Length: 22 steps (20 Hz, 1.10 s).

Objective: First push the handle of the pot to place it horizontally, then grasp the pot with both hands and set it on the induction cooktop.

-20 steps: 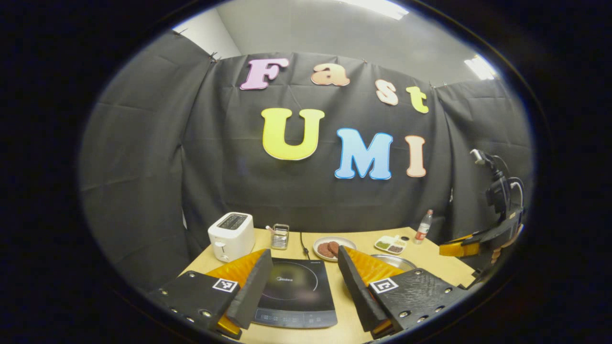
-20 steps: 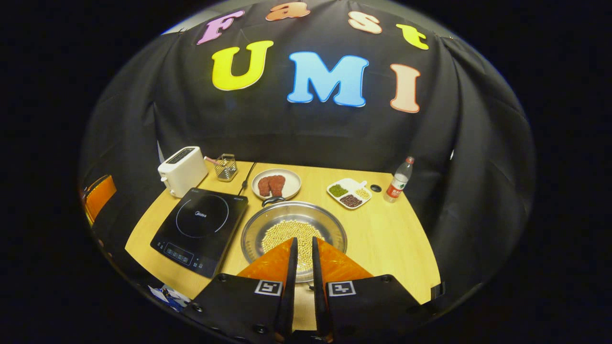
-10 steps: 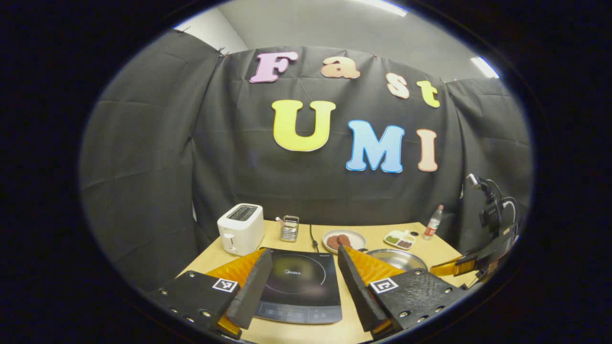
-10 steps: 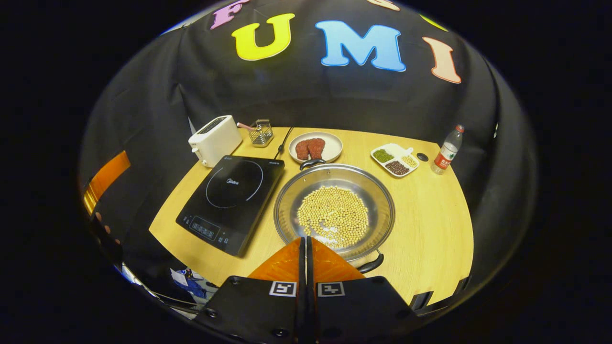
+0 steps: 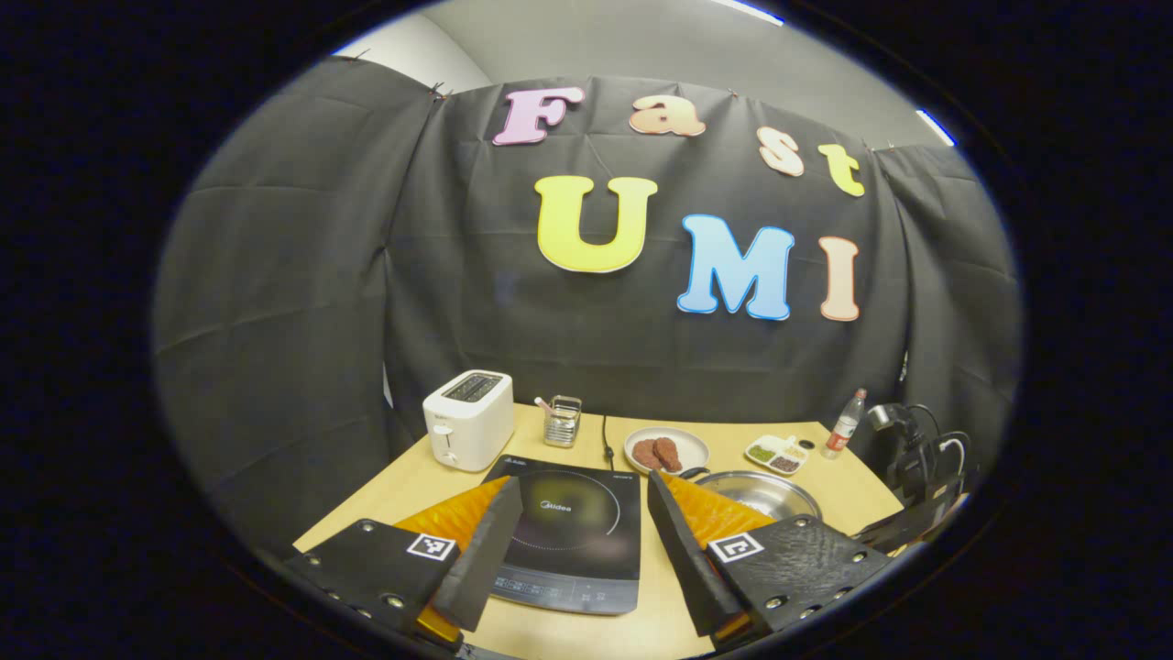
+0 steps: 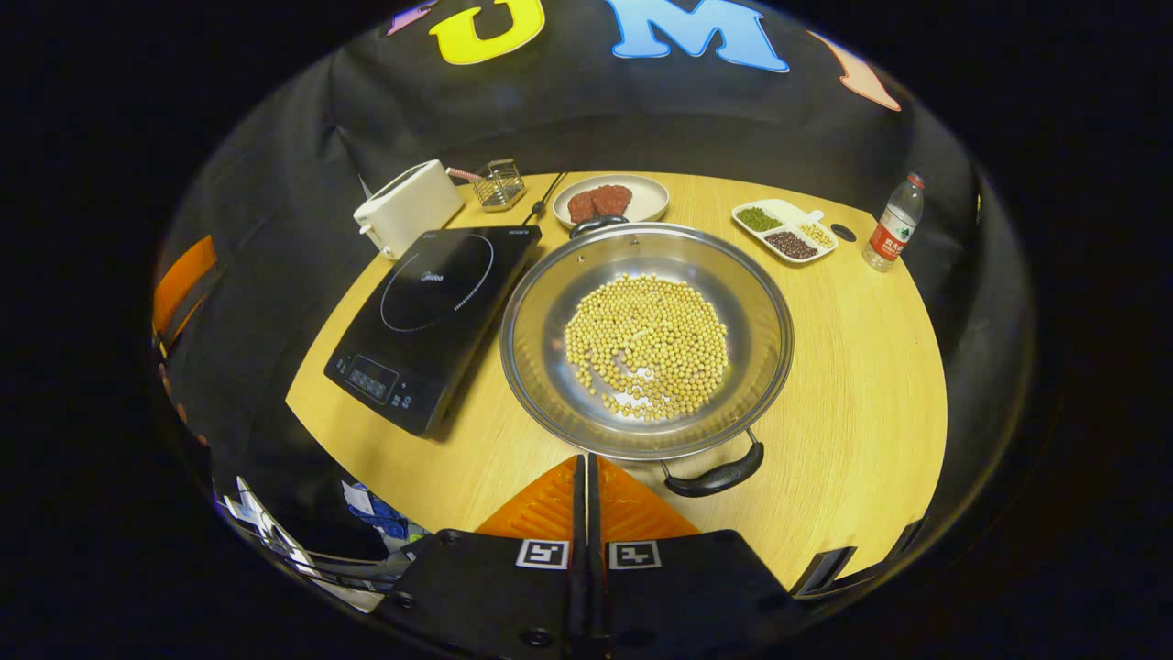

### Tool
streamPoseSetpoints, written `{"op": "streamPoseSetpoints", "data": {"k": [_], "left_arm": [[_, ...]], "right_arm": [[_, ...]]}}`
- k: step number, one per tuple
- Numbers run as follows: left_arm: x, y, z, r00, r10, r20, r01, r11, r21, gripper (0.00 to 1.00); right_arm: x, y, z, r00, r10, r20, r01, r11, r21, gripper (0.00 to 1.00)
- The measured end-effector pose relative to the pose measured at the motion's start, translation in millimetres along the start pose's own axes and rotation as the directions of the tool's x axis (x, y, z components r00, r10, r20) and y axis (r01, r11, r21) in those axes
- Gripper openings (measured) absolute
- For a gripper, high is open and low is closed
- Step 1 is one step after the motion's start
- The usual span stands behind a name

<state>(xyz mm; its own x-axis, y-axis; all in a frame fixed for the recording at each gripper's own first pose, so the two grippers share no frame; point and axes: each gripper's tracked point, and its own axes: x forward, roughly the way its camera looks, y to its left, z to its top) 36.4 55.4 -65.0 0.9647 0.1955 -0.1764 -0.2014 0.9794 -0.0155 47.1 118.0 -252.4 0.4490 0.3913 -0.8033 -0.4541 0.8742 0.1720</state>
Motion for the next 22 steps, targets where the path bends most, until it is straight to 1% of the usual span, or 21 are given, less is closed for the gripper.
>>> {"op": "streamPoseSetpoints", "data": {"k": [1, 5, 9, 16, 19, 22], "left_arm": [[-2, -2, -1, 1.0, 0.007, -0.002, -0.007, 1.0, 0.001, 0.82], [-6, -9, -4, 0.999, 0.036, -0.009, -0.036, 0.999, 0.003, 0.82], [-10, -9, -10, 0.997, 0.072, -0.022, -0.072, 0.997, 0.002, 0.82], [-11, -17, -11, 0.994, 0.101, -0.029, -0.101, 0.995, 0.011, 0.82], [-10, -25, -11, 0.995, 0.099, -0.029, -0.099, 0.995, 0.015, 0.82], [-8, -34, -12, 0.995, 0.095, -0.031, -0.095, 0.995, 0.026, 0.82]], "right_arm": [[5, -2, -5, 1.0, 0.008, -0.023, -0.008, 1.0, 0.001, 0.0], [28, -5, -20, 0.995, 0.031, -0.093, -0.032, 0.999, -0.008, 0.02], [45, -8, -24, 0.992, 0.032, -0.122, -0.035, 0.999, -0.021, 0.02], [53, -29, -25, 0.993, -0.006, -0.122, -0.001, 0.998, -0.059, 0.02], [55, -30, -25, 0.993, 0.01, -0.121, -0.014, 0.999, -0.031, 0.02], [56, -38, -23, 0.993, -0.004, -0.116, -0.002, 0.999, -0.052, 0.02]]}}
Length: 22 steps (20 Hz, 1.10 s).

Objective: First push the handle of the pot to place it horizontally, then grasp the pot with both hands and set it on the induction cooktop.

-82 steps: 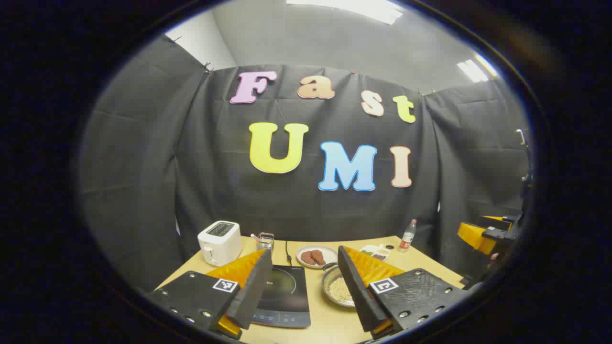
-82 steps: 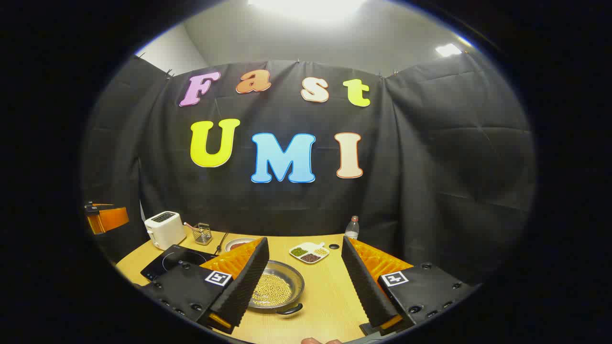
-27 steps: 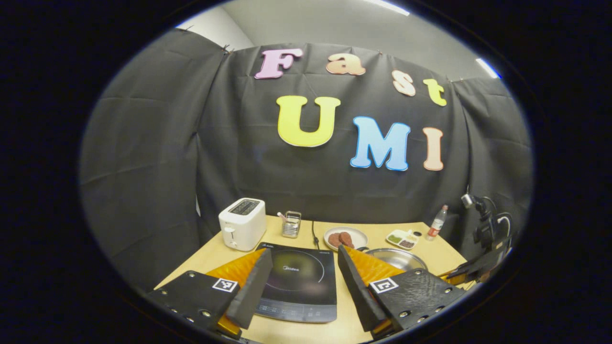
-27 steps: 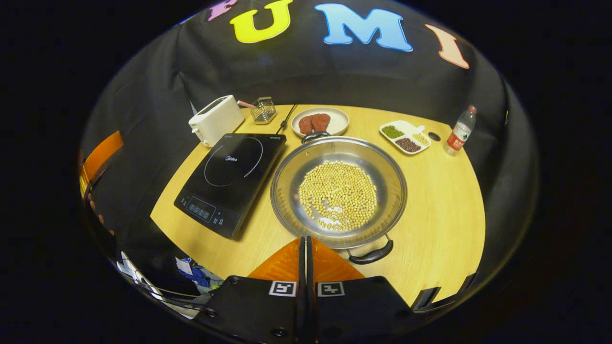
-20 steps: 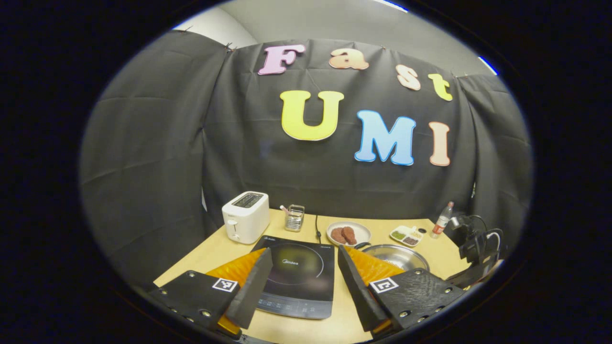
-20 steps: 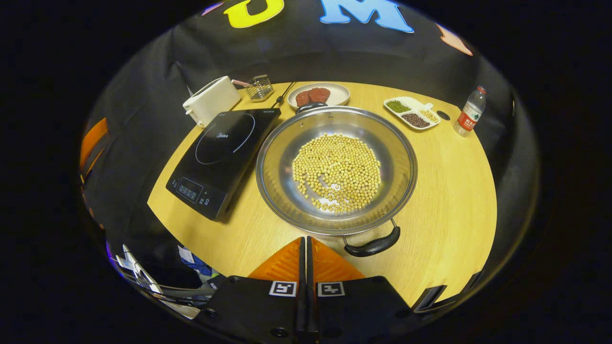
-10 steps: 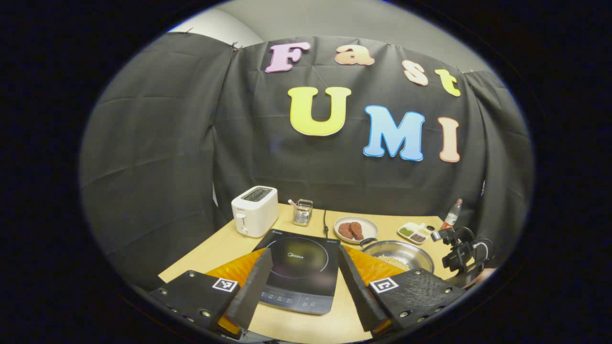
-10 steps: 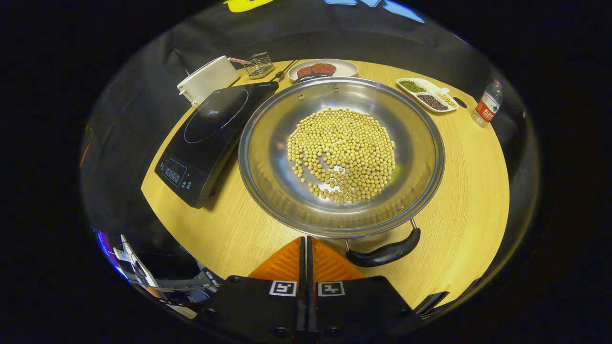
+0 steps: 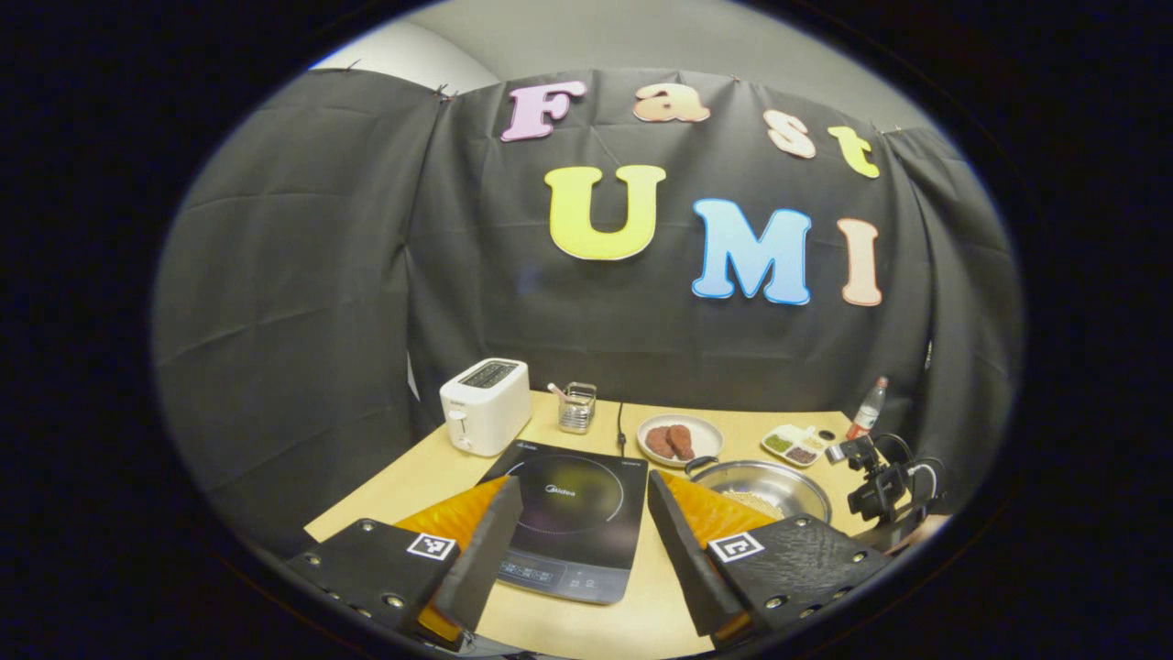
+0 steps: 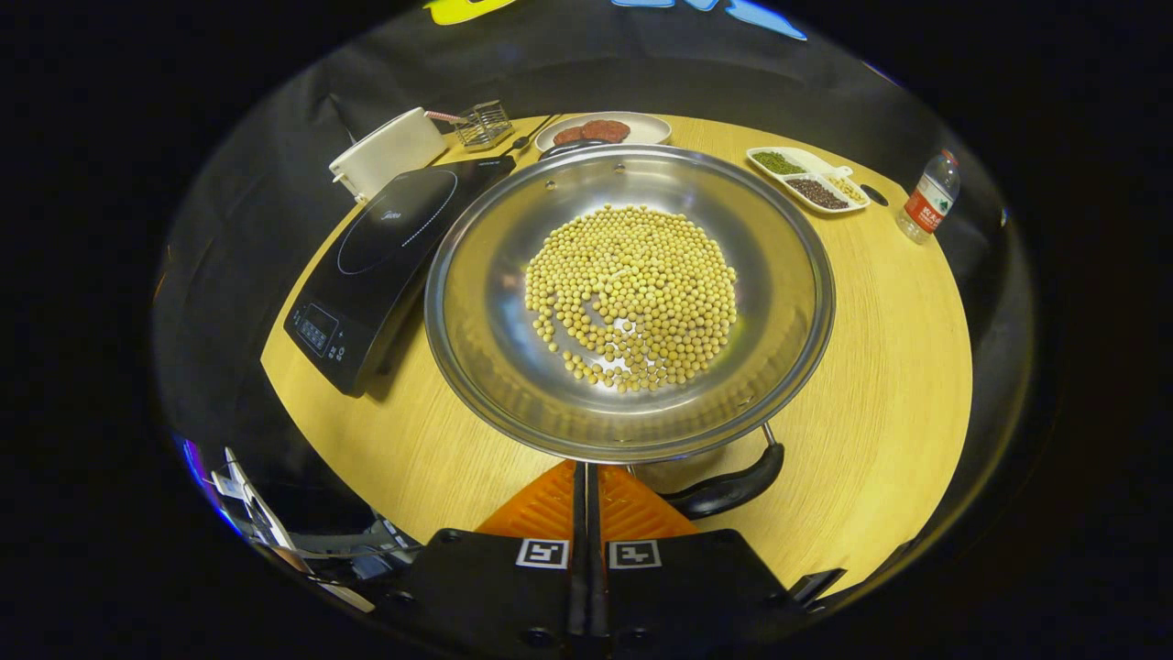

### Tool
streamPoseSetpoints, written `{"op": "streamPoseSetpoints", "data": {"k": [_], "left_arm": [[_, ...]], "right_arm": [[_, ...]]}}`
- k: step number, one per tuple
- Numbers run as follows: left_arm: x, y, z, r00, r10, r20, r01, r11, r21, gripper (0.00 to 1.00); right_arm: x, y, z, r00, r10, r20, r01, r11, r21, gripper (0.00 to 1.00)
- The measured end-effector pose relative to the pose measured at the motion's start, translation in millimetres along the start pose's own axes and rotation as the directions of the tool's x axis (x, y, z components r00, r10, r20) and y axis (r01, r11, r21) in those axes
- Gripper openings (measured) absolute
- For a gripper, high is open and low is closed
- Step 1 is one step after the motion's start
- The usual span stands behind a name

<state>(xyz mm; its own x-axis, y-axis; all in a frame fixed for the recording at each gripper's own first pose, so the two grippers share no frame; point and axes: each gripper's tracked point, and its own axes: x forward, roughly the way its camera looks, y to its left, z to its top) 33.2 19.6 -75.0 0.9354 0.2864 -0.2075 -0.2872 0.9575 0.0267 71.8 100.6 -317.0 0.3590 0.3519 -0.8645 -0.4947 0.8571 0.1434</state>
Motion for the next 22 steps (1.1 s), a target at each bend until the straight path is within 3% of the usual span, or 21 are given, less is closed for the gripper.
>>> {"op": "streamPoseSetpoints", "data": {"k": [22], "left_arm": [[20, -73, -12, 0.999, 0.001, -0.035, 0.0, 0.999, 0.034, 0.84]], "right_arm": [[-8, -112, 3, 0.996, -0.094, 0.002, 0.094, 0.995, 0.016, 0.02]]}}
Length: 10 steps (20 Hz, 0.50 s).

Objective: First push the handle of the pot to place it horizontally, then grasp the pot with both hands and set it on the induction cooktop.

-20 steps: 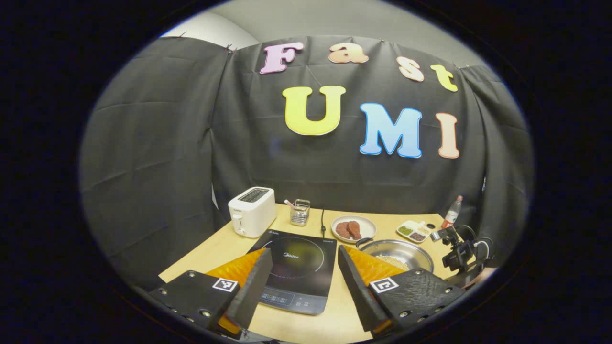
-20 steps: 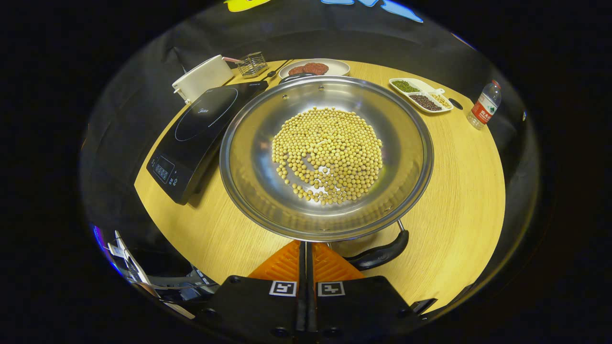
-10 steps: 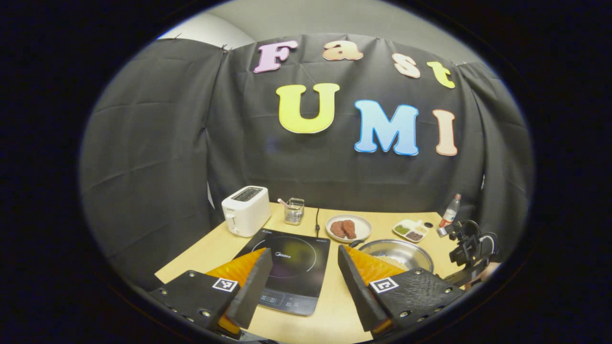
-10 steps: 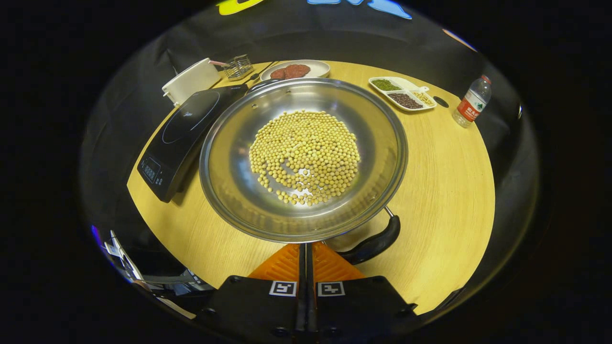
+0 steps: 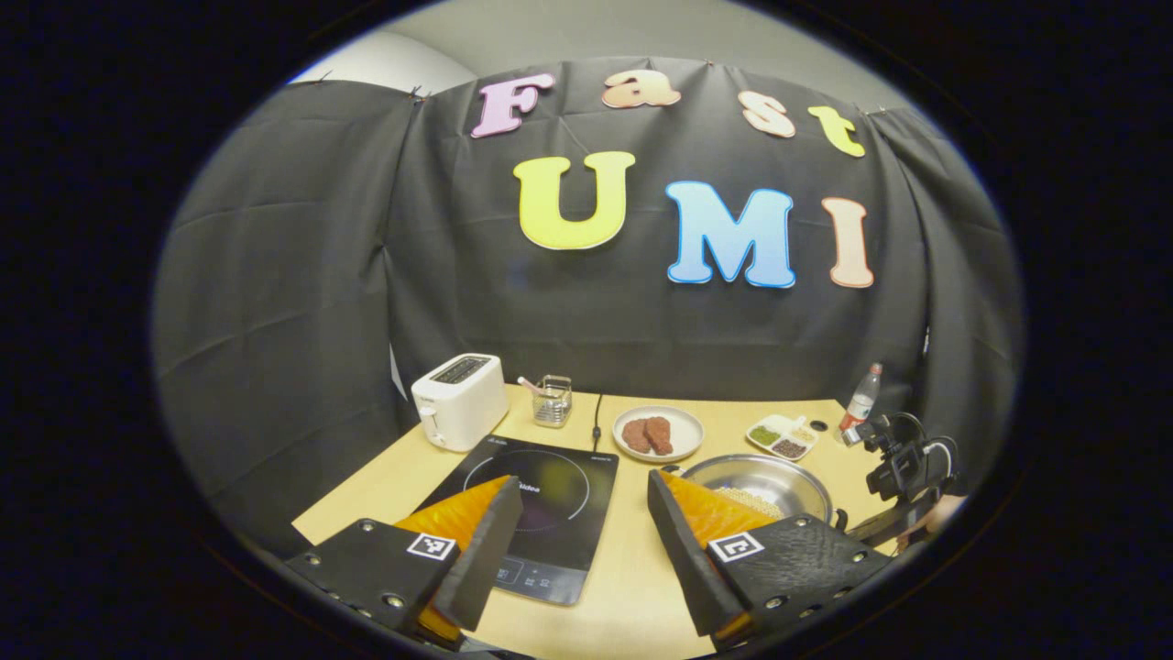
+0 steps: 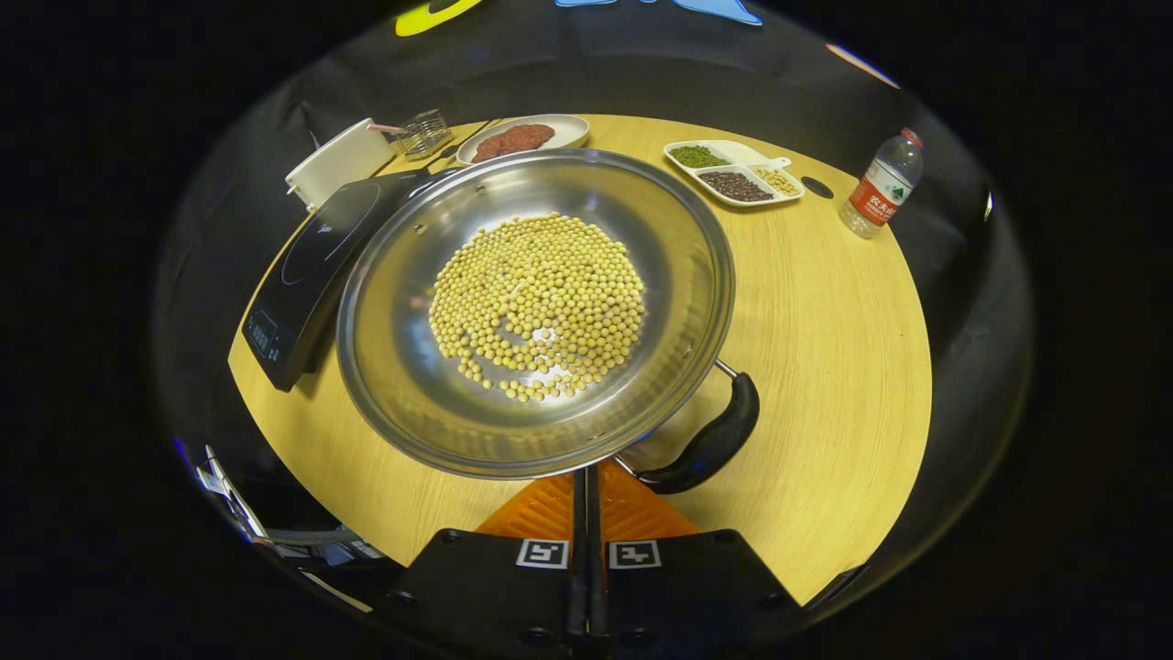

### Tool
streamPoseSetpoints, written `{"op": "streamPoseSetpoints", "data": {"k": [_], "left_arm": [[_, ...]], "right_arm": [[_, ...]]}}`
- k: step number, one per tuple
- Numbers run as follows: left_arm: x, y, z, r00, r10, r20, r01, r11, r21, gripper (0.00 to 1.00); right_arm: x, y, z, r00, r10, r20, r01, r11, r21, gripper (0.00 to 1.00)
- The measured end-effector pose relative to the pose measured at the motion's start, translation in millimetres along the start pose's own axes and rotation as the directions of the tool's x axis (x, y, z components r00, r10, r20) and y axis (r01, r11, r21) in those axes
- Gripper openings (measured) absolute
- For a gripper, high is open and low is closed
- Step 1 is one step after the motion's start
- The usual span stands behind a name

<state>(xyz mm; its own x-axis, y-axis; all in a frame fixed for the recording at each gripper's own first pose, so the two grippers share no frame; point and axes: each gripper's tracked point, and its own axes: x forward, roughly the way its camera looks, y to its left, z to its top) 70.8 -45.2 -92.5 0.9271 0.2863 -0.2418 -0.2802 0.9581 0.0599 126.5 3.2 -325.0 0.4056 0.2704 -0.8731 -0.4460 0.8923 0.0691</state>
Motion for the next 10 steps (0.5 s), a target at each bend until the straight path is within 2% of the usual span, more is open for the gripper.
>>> {"op": "streamPoseSetpoints", "data": {"k": [2, 7, 8, 10], "left_arm": [[-1, -7, -5, 1.0, 0.004, -0.012, -0.004, 1.0, -0.003, 0.82], [-4, -31, -21, 0.999, 0.019, -0.05, -0.019, 1.0, -0.001, 0.84], [-4, -34, -22, 0.998, 0.029, -0.055, -0.029, 1.0, -0.001, 0.82], [-4, -40, -26, 0.997, 0.047, -0.064, -0.047, 0.999, -0.006, 0.84]], "right_arm": [[2, -9, 4, 1.0, -0.005, 0.001, 0.005, 1.0, 0.001, 0.02], [8, -37, 11, 1.0, -0.004, 0.006, 0.004, 1.0, 0.03, 0.02], [9, -45, 14, 1.0, -0.002, 0.007, 0.002, 0.999, 0.047, 0.02], [12, -57, 18, 1.0, 0.006, 0.007, -0.006, 0.997, 0.074, 0.02]]}}
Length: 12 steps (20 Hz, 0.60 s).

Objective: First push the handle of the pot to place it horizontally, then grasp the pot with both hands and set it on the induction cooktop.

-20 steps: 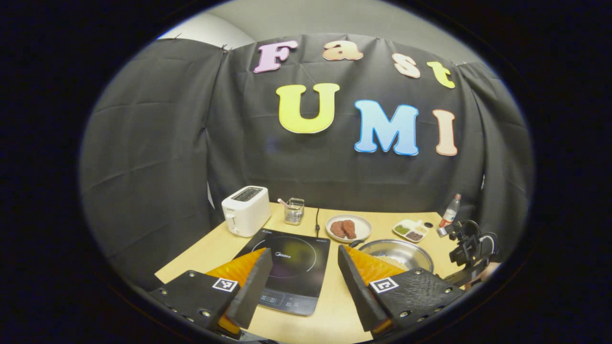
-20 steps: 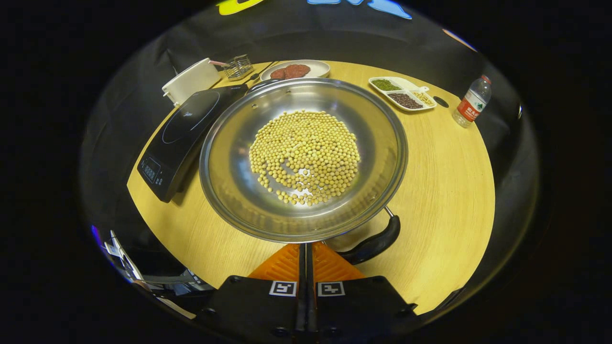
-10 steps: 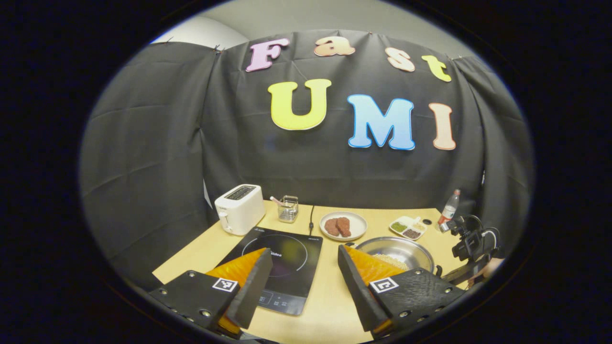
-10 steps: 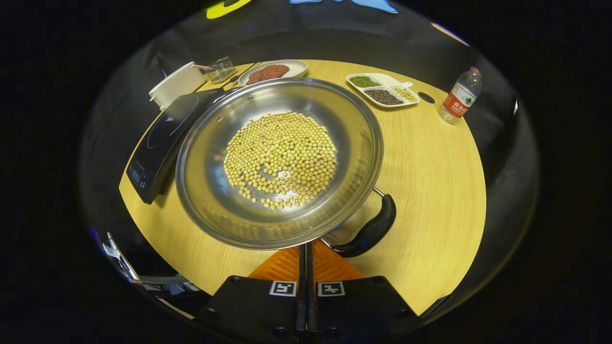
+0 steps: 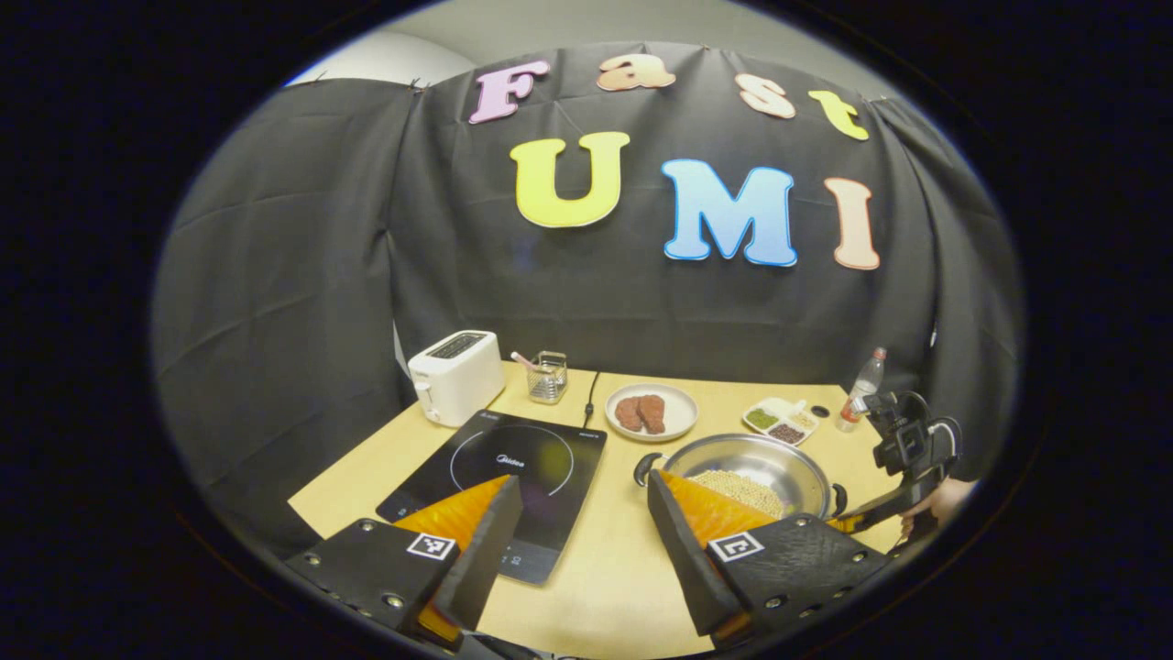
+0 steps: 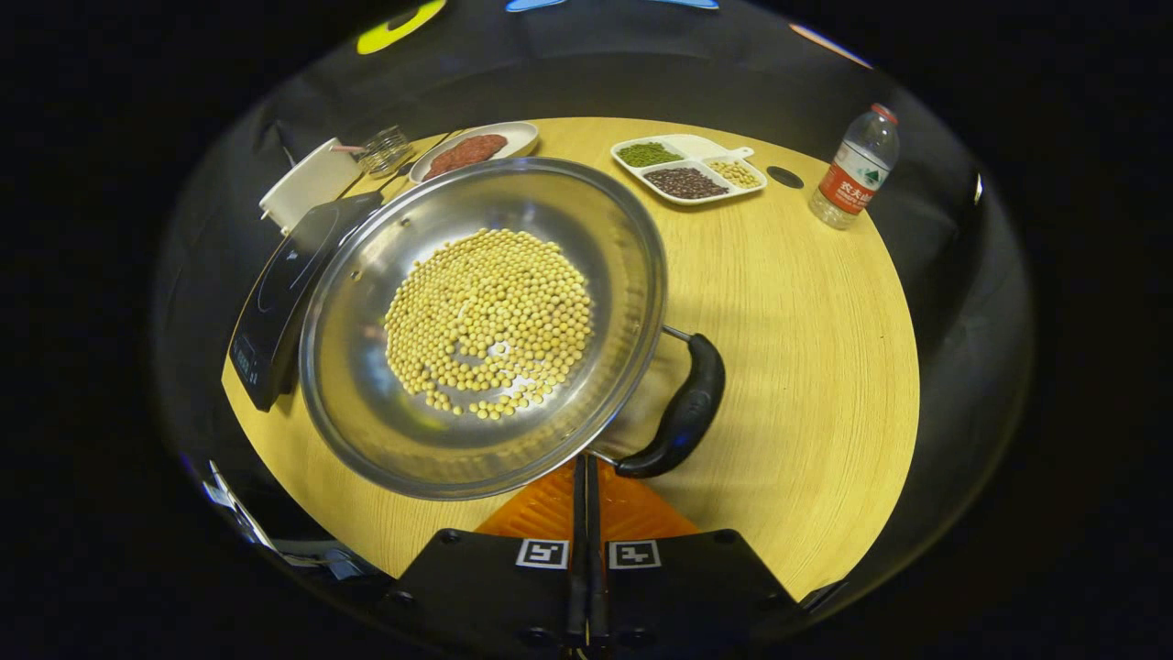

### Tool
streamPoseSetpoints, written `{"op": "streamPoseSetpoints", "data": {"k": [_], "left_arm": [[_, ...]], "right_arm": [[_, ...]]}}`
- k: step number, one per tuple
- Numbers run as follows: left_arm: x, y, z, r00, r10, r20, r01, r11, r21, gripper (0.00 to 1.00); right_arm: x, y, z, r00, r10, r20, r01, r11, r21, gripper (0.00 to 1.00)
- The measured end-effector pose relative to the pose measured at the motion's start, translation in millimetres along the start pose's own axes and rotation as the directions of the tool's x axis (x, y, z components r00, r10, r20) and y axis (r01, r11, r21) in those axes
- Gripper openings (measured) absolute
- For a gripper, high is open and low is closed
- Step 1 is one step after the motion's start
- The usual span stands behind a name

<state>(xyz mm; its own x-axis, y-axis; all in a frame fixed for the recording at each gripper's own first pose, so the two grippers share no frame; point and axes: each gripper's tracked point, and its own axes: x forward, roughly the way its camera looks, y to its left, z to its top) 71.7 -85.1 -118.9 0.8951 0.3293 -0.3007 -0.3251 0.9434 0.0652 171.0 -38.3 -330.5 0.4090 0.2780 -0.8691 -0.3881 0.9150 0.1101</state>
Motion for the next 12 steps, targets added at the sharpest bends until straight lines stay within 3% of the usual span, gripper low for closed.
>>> {"op": "streamPoseSetpoints", "data": {"k": [8, 12], "left_arm": [[-2, -25, -2, 0.999, 0.049, -0.016, -0.049, 0.999, 0.016, 0.84], [8, -32, -1, 0.999, 0.029, -0.021, -0.028, 1.0, 0.011, 0.85]], "right_arm": [[9, -22, 24, 0.998, 0.039, 0.044, -0.043, 0.996, 0.073, 0.02], [15, -31, 35, 0.997, 0.038, 0.066, -0.046, 0.99, 0.133, 0.02]]}}
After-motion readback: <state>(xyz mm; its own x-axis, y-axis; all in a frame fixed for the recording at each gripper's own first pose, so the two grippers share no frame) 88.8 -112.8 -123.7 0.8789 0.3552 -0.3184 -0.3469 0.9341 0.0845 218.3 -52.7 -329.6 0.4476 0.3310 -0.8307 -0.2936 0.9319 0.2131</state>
